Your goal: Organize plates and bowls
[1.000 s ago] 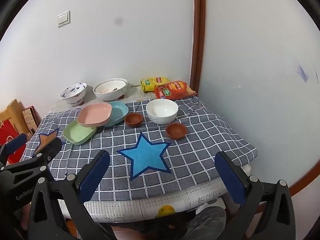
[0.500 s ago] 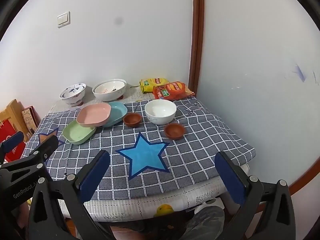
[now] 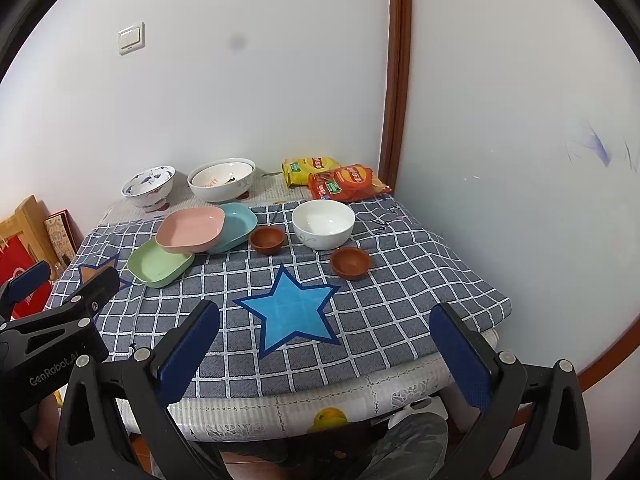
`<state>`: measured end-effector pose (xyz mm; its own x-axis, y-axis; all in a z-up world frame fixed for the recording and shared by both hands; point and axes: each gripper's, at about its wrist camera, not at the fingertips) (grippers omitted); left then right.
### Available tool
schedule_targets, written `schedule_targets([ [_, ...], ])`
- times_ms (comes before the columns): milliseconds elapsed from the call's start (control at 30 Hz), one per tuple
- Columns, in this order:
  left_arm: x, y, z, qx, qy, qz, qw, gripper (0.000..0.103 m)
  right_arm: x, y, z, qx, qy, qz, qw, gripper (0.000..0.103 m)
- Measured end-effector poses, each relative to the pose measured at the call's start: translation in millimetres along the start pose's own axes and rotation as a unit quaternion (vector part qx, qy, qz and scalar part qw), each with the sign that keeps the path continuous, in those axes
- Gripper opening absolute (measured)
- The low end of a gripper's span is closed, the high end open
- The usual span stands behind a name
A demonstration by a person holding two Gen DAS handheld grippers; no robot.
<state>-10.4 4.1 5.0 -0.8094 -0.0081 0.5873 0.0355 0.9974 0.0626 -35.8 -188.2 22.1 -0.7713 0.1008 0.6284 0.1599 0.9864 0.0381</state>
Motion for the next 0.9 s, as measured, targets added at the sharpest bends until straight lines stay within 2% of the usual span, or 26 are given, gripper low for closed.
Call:
schedule_targets([
  [900,3.4,1.1,1.8,-0.001,-0.002,-0.006,1.0000,0.103,-1.2,-2.9,0.7,0.001,0.002,-0.004,1.000,0.103],
])
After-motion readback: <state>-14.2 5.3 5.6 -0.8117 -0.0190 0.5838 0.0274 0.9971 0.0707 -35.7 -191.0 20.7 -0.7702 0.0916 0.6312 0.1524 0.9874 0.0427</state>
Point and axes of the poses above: each gripper's, at about its wrist camera, not at the fingertips, and x roughly against the way its jaws point, y to its left, z to its underside, and after that the axes turned 3 degrees about -x, right-handed
